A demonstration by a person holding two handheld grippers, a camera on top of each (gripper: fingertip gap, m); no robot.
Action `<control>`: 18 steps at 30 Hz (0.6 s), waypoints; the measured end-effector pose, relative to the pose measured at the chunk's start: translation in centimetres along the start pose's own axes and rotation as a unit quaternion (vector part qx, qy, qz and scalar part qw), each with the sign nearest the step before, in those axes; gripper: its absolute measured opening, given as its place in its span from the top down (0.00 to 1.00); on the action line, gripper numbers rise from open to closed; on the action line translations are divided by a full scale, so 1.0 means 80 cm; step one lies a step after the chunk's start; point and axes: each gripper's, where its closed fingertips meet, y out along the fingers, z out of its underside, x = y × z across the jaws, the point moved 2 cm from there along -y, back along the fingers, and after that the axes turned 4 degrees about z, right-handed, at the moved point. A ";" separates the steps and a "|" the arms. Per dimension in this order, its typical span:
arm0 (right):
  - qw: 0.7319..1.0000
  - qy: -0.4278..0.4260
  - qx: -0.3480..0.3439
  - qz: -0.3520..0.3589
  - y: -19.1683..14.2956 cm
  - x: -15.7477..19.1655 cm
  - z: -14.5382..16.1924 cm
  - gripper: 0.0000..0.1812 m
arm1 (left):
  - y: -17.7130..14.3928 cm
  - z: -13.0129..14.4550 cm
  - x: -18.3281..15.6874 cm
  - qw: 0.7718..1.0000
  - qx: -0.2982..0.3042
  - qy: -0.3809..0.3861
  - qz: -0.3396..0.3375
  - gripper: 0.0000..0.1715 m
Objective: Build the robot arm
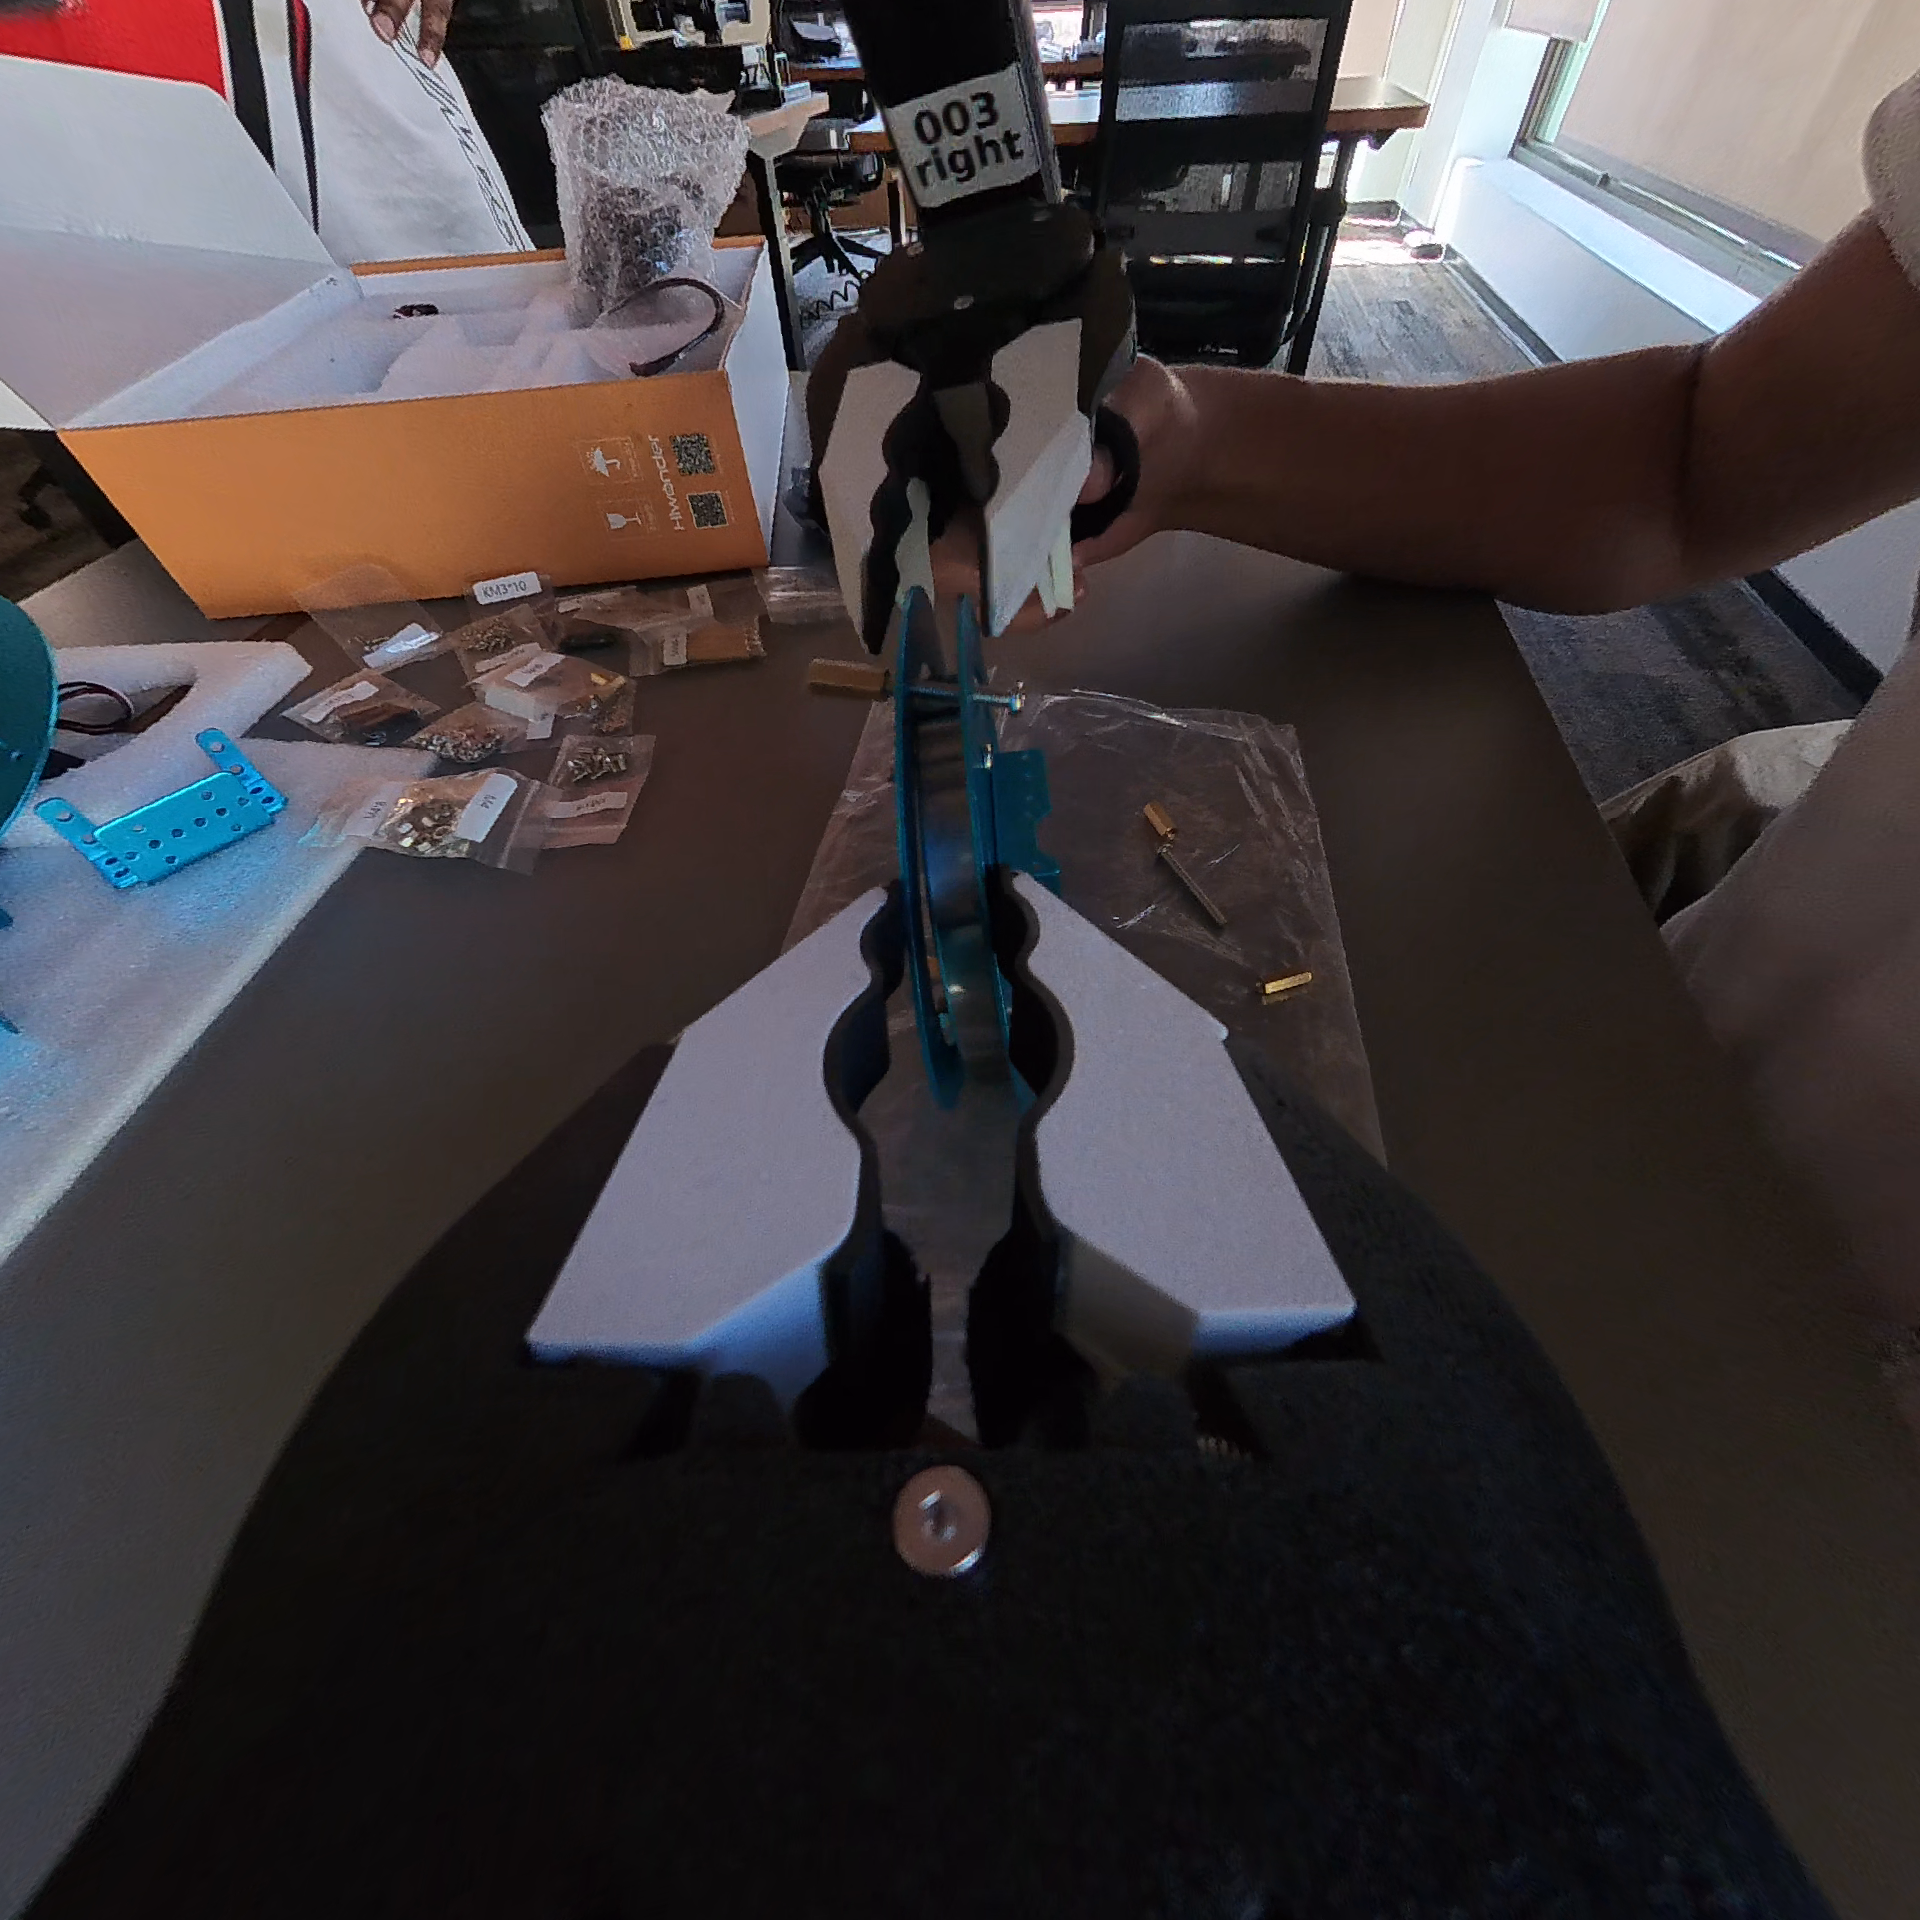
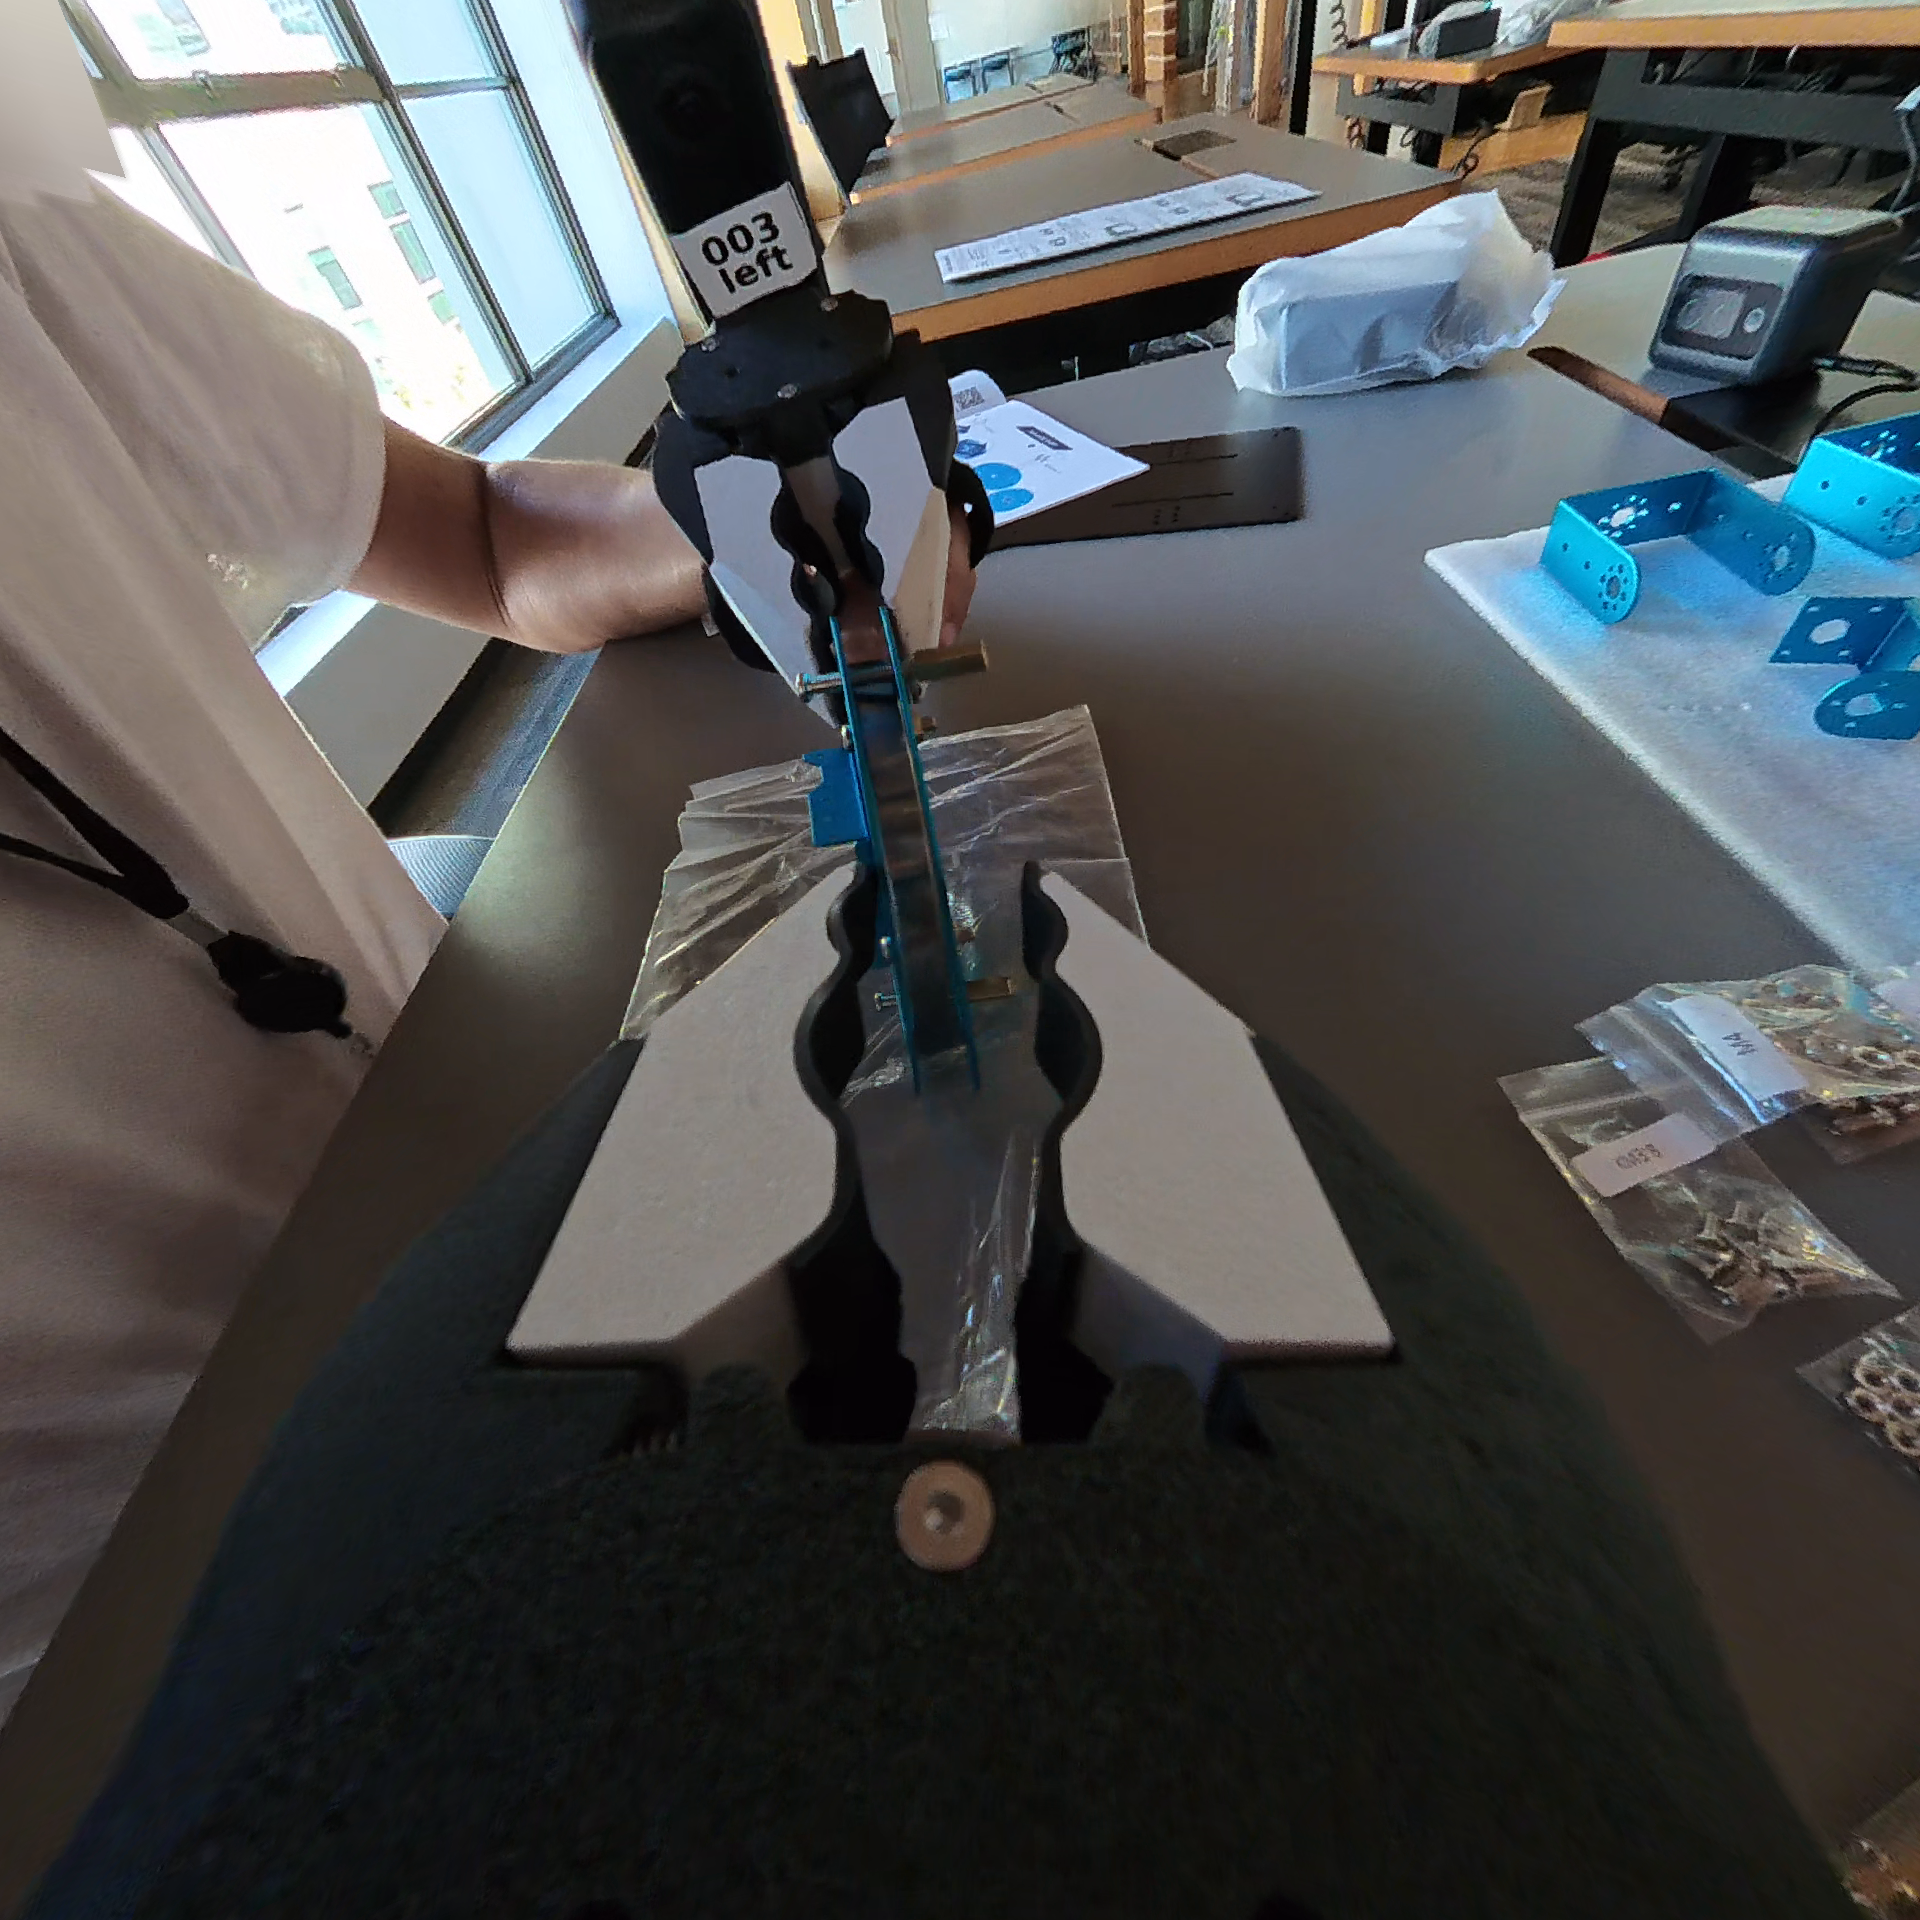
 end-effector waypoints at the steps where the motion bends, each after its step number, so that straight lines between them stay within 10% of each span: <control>1: 1.000 -0.003 0.004 -0.001 0.000 0.002 0.002 0.86 | 0.000 0.000 0.000 1.000 -0.001 -0.001 0.000 0.91; 18: 0.998 -0.013 -0.001 -0.054 0.019 0.016 0.010 0.94 | 0.006 -0.002 -0.004 0.999 -0.036 -0.014 0.013 0.90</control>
